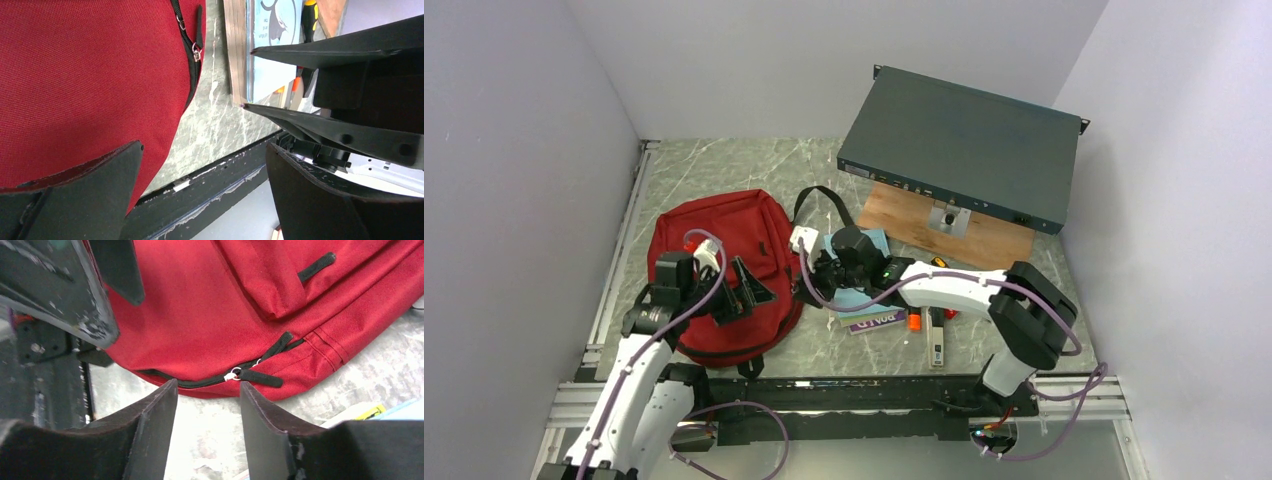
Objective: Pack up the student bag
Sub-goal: Unzip the student bag at the center of the board.
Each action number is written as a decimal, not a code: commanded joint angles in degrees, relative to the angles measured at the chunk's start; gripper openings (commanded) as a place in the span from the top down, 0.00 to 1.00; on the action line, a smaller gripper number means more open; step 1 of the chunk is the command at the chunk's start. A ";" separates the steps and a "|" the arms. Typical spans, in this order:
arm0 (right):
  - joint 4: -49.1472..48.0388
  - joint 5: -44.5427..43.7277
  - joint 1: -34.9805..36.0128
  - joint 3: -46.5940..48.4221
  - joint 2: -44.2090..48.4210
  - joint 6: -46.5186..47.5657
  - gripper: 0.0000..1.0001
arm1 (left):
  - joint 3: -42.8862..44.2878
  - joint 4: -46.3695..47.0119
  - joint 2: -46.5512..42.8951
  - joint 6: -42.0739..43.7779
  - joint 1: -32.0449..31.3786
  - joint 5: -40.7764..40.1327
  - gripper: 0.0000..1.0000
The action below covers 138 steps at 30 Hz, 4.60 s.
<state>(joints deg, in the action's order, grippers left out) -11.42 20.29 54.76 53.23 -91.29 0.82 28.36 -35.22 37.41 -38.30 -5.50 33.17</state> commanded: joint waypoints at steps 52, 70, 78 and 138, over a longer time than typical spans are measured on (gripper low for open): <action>10.19 1.20 -0.71 8.91 -13.34 41.54 0.58 | 29.65 2.84 61.73 13.85 -2.59 2.98 0.32; 15.08 0.34 -0.54 13.74 -22.04 44.76 0.51 | 29.59 2.53 62.49 14.04 -2.59 2.10 0.32; 20.77 -1.54 -0.23 15.79 -25.13 46.34 0.48 | 29.90 2.05 62.92 14.21 -2.59 1.25 0.32; -4.37 -11.08 13.47 -5.02 1.14 -27.11 0.87 | 43.54 -0.55 59.10 10.93 0.22 -9.79 0.04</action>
<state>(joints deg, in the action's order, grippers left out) -14.17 1.41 68.12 46.94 -91.31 -28.14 72.07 -41.19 107.85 -37.47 -6.33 29.34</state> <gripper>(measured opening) 0.057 0.858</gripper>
